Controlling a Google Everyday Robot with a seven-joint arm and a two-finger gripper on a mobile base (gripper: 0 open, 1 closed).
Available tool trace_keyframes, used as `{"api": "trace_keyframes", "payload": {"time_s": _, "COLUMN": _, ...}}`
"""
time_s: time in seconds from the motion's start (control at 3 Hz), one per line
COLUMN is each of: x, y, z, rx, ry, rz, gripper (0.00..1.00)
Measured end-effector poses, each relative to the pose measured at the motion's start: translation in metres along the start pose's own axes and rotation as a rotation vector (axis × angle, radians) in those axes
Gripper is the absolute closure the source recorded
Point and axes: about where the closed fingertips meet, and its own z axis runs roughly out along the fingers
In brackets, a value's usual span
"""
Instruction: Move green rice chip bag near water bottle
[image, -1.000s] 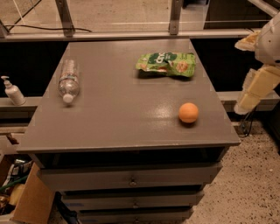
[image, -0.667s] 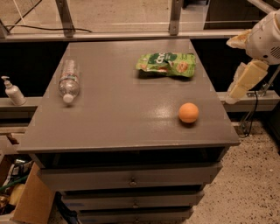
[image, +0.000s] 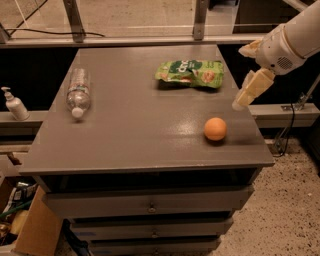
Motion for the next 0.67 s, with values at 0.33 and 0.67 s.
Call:
{"api": "trace_keyframes", "payload": {"time_s": 0.33, "x": 0.0, "y": 0.0, "z": 0.0001, "rx": 0.0, "ry": 0.0, "rz": 0.0, "gripper": 0.0}}
{"api": "trace_keyframes", "payload": {"time_s": 0.67, "x": 0.0019, "y": -0.0002, "z": 0.0077, "rx": 0.007, "ry": -0.033, "rz": 0.035, "gripper": 0.0}}
